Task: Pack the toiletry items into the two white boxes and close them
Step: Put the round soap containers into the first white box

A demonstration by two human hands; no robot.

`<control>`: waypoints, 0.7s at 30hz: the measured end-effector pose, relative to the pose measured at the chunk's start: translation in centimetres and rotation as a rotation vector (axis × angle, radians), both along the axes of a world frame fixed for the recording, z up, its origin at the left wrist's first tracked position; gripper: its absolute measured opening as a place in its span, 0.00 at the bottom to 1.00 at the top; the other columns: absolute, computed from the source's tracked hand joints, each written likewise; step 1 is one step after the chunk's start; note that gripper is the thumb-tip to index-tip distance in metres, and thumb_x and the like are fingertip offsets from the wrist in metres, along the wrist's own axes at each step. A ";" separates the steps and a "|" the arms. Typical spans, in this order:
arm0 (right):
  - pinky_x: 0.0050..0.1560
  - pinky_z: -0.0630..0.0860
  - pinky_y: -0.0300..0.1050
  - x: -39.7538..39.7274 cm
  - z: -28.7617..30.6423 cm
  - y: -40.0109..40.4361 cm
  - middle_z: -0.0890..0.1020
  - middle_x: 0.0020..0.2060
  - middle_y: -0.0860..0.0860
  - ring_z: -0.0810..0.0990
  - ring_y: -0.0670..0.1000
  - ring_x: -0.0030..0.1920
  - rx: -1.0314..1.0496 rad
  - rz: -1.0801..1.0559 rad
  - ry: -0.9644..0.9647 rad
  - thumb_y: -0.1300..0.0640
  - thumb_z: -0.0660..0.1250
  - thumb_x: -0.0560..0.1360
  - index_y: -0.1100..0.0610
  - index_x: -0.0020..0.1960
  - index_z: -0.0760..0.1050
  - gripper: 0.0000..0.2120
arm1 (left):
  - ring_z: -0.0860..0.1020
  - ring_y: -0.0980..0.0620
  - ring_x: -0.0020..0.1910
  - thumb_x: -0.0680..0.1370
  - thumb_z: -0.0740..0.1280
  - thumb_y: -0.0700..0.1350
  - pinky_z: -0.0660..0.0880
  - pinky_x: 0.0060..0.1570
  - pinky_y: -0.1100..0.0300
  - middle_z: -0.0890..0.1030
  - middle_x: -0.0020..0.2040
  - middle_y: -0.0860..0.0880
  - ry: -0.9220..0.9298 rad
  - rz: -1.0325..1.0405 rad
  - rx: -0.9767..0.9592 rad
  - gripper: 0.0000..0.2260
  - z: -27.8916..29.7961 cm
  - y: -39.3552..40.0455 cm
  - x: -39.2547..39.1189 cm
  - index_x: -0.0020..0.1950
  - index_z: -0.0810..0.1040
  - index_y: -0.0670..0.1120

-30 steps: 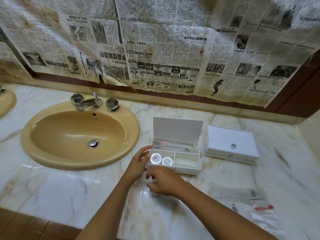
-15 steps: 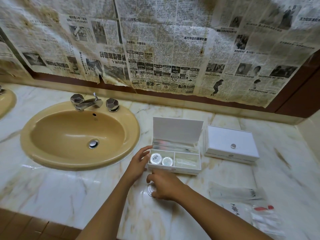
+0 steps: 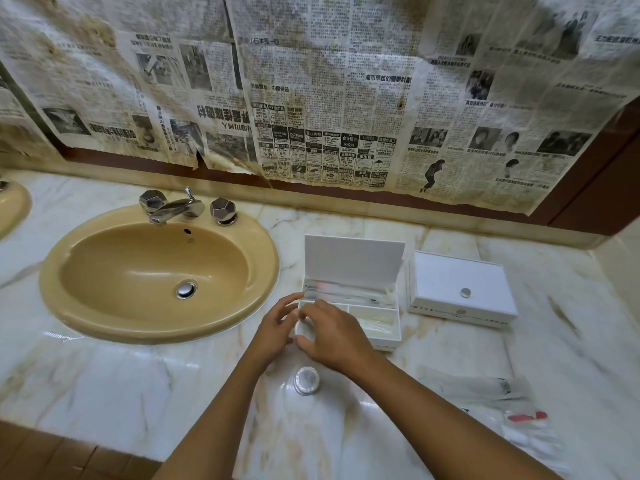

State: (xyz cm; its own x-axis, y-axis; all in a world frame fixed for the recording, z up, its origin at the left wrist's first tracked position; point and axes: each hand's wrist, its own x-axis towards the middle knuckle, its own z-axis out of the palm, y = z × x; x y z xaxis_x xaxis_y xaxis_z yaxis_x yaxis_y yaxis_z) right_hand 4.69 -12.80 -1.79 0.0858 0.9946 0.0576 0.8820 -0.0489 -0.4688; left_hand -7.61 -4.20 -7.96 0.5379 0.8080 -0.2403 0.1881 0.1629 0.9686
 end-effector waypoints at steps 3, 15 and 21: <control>0.48 0.72 0.48 1.1 -0.2 0.3 0.78 0.51 0.51 0.77 0.54 0.52 0.012 -0.133 -0.063 0.48 0.63 0.74 0.55 0.55 0.74 0.14 | 0.79 0.53 0.59 0.82 0.61 0.43 0.79 0.46 0.58 0.80 0.61 0.51 0.001 -0.010 -0.003 0.14 -0.2 0.1 -0.1 0.65 0.75 0.57; 0.50 0.70 0.47 2.9 -1.3 0.3 0.80 0.50 0.52 0.77 0.55 0.52 -0.122 -0.218 -0.144 0.47 0.64 0.76 0.55 0.52 0.76 0.12 | 0.80 0.52 0.58 0.82 0.62 0.45 0.79 0.47 0.55 0.81 0.61 0.51 0.011 -0.005 -0.007 0.13 -0.4 0.2 -0.1 0.64 0.75 0.59; 0.53 0.70 0.47 3.0 -1.4 0.3 0.78 0.53 0.51 0.77 0.55 0.54 -0.130 -0.221 -0.156 0.47 0.64 0.76 0.53 0.53 0.77 0.12 | 0.80 0.62 0.52 0.82 0.61 0.45 0.77 0.40 0.65 0.80 0.60 0.54 0.041 0.004 -0.003 0.13 0.1 0.0 0.1 0.64 0.74 0.59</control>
